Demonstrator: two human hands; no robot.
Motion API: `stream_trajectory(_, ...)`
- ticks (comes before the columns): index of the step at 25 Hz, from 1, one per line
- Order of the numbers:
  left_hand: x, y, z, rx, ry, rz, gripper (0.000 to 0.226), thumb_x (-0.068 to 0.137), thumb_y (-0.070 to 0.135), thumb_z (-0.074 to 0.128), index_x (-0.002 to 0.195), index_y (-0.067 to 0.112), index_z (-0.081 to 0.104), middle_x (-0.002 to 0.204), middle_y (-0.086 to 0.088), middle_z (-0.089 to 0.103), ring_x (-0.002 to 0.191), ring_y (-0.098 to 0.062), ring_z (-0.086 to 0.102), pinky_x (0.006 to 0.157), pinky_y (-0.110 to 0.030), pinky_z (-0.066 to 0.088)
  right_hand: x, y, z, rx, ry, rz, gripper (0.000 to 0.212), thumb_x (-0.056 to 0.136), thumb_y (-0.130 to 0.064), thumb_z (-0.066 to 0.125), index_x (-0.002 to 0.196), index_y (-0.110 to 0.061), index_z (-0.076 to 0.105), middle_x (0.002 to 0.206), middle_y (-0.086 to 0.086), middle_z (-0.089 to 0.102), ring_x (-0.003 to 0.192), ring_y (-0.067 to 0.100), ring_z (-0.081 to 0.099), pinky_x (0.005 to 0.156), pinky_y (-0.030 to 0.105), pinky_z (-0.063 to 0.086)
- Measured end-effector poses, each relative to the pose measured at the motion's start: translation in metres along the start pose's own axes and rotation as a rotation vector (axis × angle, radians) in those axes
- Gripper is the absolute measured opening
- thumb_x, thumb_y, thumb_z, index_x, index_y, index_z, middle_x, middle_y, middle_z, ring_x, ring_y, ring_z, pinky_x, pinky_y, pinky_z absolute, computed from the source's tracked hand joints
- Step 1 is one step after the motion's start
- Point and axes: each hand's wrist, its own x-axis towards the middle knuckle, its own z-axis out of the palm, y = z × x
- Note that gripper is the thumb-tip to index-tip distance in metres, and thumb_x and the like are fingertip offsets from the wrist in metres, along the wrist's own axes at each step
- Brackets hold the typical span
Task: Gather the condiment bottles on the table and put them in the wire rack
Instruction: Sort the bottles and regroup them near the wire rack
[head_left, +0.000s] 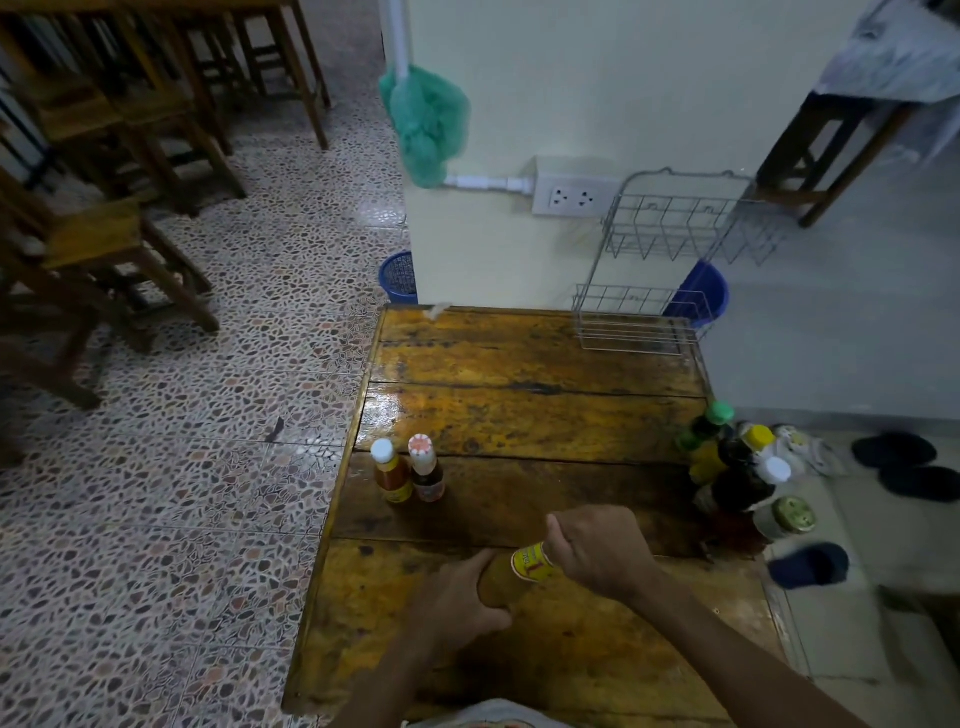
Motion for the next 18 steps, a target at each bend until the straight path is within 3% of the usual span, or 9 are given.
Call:
stream_trajectory(4, -0.001, 0.002, 0.0, 0.048, 0.02, 0.017, 0.078, 0.067, 0.06, 0.074, 0.139, 0.04, 0.052, 0.122, 0.013, 0.069, 0.102, -0.011, 0.066, 0.082, -0.033, 0.055, -0.009, -0.003, 0.003, -0.007, -0.045, 0.087, 0.048, 0.098, -0.042, 0.035, 0.06, -0.022, 0.056, 0.052, -0.006, 0.053, 0.041, 0.008, 0.045, 0.041, 0.026, 0.018)
stream_trajectory(9, 0.007, 0.004, -0.012, 0.047, 0.01, 0.002, 0.097, 0.068, 0.057, 0.077, 0.153, 0.028, 0.043, 0.142, 0.007, 0.059, 0.121, -0.013, 0.059, 0.098, -0.036, 0.051, -0.01, -0.002, -0.003, 0.031, -0.048, 0.008, 0.033, 0.101, -0.05, 0.033, 0.08, -0.029, 0.048, 0.068, -0.012, 0.048, 0.054, 0.006, 0.041, 0.047, 0.021, 0.023)
stream_trajectory(11, 0.006, 0.008, -0.011, -0.051, -0.039, 0.018, 0.092, 0.067, 0.051, 0.08, 0.15, 0.03, 0.047, 0.136, 0.007, 0.063, 0.114, -0.01, 0.061, 0.094, -0.036, 0.054, -0.009, -0.003, -0.009, 0.037, -0.039, -0.09, 0.028, 0.099, -0.048, 0.039, 0.081, -0.028, 0.047, 0.068, -0.012, 0.048, 0.053, 0.005, 0.039, 0.046, 0.021, 0.022)
stream_trajectory(13, 0.002, 0.013, -0.008, -0.113, -0.075, 0.028, 0.075, 0.069, 0.043, 0.082, 0.139, 0.039, 0.055, 0.117, 0.014, 0.068, 0.097, -0.004, 0.065, 0.081, -0.034, 0.058, -0.007, -0.006, -0.014, 0.047, -0.036, -0.097, 0.029, 0.1, -0.045, 0.038, 0.079, -0.028, 0.047, 0.063, -0.011, 0.049, 0.049, 0.007, 0.04, 0.044, 0.023, 0.022)
stream_trajectory(15, -0.001, 0.015, -0.003, -0.108, -0.041, 0.037, 0.064, 0.068, 0.047, 0.079, 0.128, 0.043, 0.057, 0.104, 0.019, 0.067, 0.087, -0.001, 0.064, 0.071, -0.032, 0.056, -0.005, -0.008, -0.017, 0.093, -0.073, 0.052, 0.034, 0.104, -0.044, 0.028, 0.077, -0.03, 0.045, 0.058, -0.009, 0.047, 0.045, 0.007, 0.04, 0.043, 0.021, 0.022)
stream_trajectory(18, 0.0, 0.015, 0.0, 0.037, 0.059, 0.06, 0.058, 0.067, 0.056, 0.075, 0.119, 0.041, 0.057, 0.101, 0.019, 0.064, 0.084, -0.003, 0.061, 0.07, -0.029, 0.051, -0.01, -0.012, 0.0, 0.161, -0.141, 0.333, 0.044, 0.106, -0.043, 0.024, 0.076, -0.025, 0.051, 0.059, -0.005, 0.052, 0.047, 0.008, 0.048, 0.043, 0.02, 0.028)
